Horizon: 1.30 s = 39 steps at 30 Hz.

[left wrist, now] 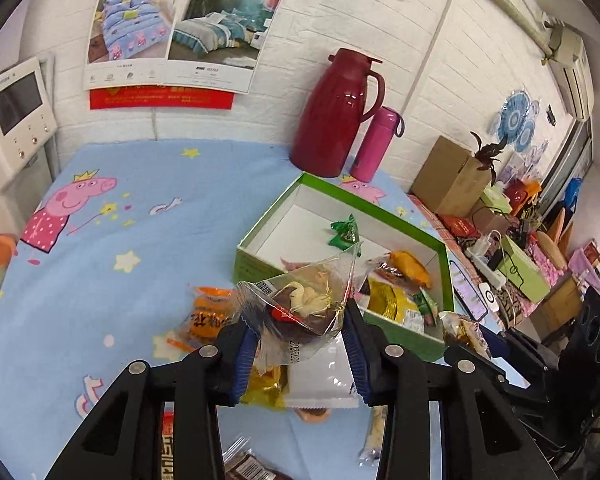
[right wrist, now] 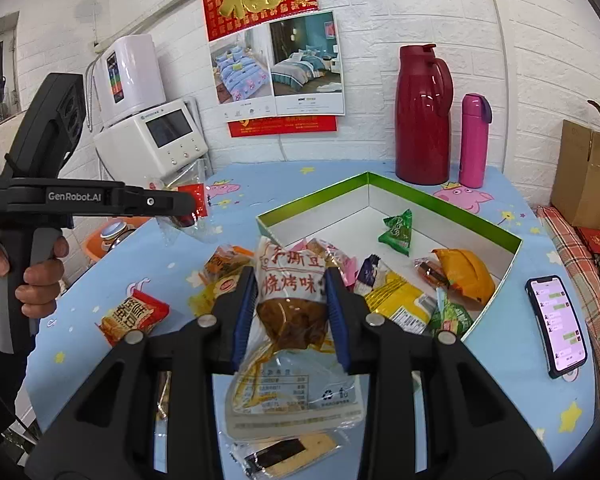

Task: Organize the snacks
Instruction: 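Carry both bags over the green box and open both grippers, then grasp the brown-printed peanut bag with both grippers together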

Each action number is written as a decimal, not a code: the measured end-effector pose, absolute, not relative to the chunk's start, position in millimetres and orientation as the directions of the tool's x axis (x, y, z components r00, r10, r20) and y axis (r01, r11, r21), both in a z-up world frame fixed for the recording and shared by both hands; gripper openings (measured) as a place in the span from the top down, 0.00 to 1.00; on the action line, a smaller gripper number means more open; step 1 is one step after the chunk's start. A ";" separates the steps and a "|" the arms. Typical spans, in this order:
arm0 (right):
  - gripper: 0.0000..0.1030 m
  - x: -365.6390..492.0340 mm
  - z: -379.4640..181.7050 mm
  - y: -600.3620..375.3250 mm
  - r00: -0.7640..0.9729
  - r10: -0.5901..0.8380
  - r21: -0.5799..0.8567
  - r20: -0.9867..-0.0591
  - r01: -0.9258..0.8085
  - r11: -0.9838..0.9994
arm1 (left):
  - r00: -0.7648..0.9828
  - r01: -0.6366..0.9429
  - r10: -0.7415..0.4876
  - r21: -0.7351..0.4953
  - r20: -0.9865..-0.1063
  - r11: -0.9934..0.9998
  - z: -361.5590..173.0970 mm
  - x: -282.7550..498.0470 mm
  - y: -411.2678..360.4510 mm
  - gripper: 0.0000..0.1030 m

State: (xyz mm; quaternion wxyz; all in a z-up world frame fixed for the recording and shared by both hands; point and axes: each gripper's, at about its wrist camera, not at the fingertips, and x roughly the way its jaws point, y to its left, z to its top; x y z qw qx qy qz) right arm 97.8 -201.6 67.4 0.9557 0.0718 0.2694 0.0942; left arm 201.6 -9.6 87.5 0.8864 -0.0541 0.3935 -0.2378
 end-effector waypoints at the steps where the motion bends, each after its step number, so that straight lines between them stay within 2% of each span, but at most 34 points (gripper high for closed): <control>1: 0.65 102.9 67.7 -205.0 0.840 0.211 0.190 -0.500 -0.131 0.973 | 0.578 0.381 -0.468 -0.285 -0.669 0.879 90.0 206.1 -15.2 0.61; 5: 0.65 124.0 67.2 -219.1 0.851 0.174 0.192 -0.495 -0.087 0.977 | 0.570 0.375 -0.486 -0.317 -0.663 0.871 93.7 230.2 -33.1 0.61; 9: 0.65 149.2 58.7 -233.7 0.850 0.118 0.178 -0.514 -0.029 0.984 | 0.586 0.364 -0.465 -0.298 -0.664 0.883 89.5 257.3 -52.6 0.61; 17: 0.64 181.3 38.2 -259.5 0.809 0.054 0.157 -0.585 0.048 0.986 | 0.541 0.334 -0.436 -0.291 -0.719 0.896 58.4 304.8 -83.1 0.60; 20: 0.63 187.9 33.5 -267.4 0.800 0.051 0.160 -0.598 0.056 0.986 | 0.530 0.316 -0.425 -0.294 -0.733 0.902 46.3 312.6 -88.5 0.57; 21: 0.54 187.9 33.8 -269.9 0.803 0.051 0.161 -0.594 0.057 0.985 | 0.528 0.307 -0.426 -0.303 -0.734 0.902 42.8 313.6 -88.5 0.51; 22: 0.35 186.6 35.5 -272.7 0.809 0.043 0.160 -0.586 0.064 0.985 | 0.521 0.300 -0.435 -0.320 -0.734 0.899 39.5 314.2 -87.9 0.46; 24: 0.24 180.9 41.9 -280.4 0.831 0.021 0.172 -0.555 0.090 0.981 | 0.515 0.283 -0.453 -0.354 -0.728 0.891 35.8 313.6 -84.4 0.17; 25: 0.24 178.2 45.4 -284.6 0.838 0.020 0.187 -0.545 0.098 0.978 | 0.525 0.267 -0.450 -0.363 -0.722 0.893 35.4 312.0 -81.6 0.14; 29: 0.18 166.1 57.4 -293.9 0.860 0.014 0.232 -0.510 0.121 0.965 | 0.551 0.249 -0.416 -0.333 -0.723 0.910 40.3 307.8 -74.8 0.14; 39: 0.16 126.8 75.3 -257.7 0.884 0.069 0.246 -0.462 0.053 0.968 | 0.604 0.299 -0.367 -0.225 -0.708 0.927 69.5 260.1 -57.0 0.14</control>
